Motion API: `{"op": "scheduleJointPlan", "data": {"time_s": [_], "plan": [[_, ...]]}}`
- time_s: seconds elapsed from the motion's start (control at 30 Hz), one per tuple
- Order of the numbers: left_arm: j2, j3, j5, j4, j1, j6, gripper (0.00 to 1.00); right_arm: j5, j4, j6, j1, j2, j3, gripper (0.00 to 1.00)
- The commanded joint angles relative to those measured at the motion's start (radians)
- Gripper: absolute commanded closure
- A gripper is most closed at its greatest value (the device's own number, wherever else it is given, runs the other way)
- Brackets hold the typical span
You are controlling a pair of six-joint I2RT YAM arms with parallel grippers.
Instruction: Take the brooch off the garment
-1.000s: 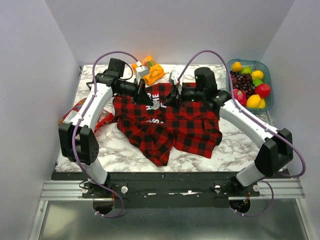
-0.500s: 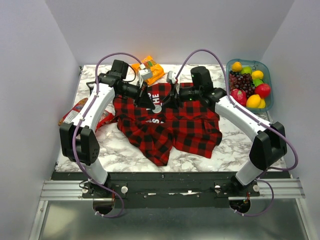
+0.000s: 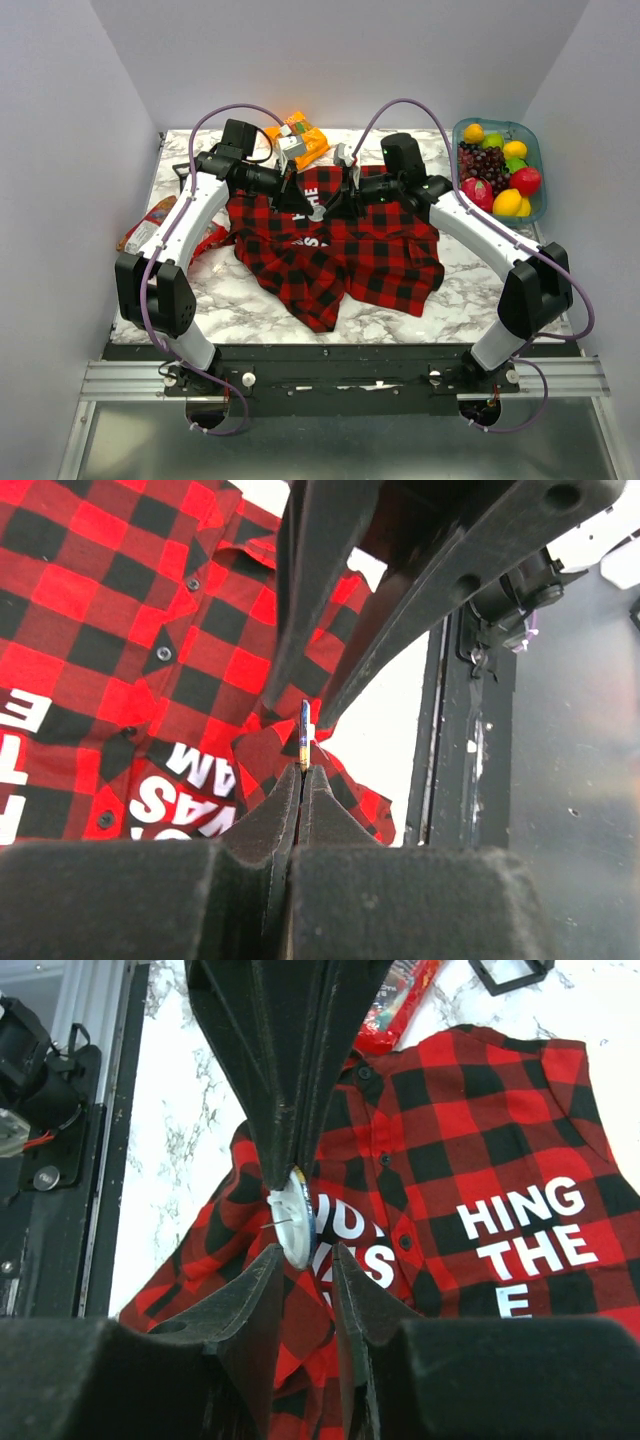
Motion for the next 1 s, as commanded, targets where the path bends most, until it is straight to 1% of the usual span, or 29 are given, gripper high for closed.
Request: {"op": "scheduleJointPlan", "data": {"time_s": [0.0,0.2,0.27,0.33,0.37,0.43,0.77,0.87,0.97], "plan": [[-0.034,-0.018,0.008,0.070,-0.008,-0.027,1.00,-0.051,-0.020,0.024,-0.012,0.027,0.038,0.67],[-0.036,-0.029,0.005,0.100,-0.008,-0.048,1.00,-0.071,-0.017,0.035,-0.018,0.036,0.044,0.72],[-0.033,-0.031,0.000,0.102,-0.006,-0.050,1.00,-0.075,-0.015,0.036,-0.021,0.035,0.042,0.77],[-0.031,-0.032,-0.002,0.102,-0.008,-0.047,1.00,-0.081,-0.015,0.039,-0.023,0.032,0.041,0.79],[-0.030,-0.032,-0.003,0.100,-0.008,-0.047,1.00,-0.081,-0.014,0.041,-0.025,0.029,0.041,0.79],[-0.025,-0.032,-0.003,0.102,-0.008,-0.047,1.00,-0.074,-0.009,0.050,-0.025,0.026,0.038,0.75],[0.003,-0.011,-0.015,0.114,-0.014,-0.050,1.00,-0.092,-0.006,0.064,-0.028,0.030,0.039,0.76],[0.009,-0.003,-0.018,0.122,-0.017,-0.051,1.00,-0.092,-0.005,0.065,-0.028,0.030,0.039,0.73],[0.015,0.003,-0.026,0.131,-0.019,-0.062,1.00,-0.092,-0.005,0.067,-0.029,0.032,0.039,0.73]]}}
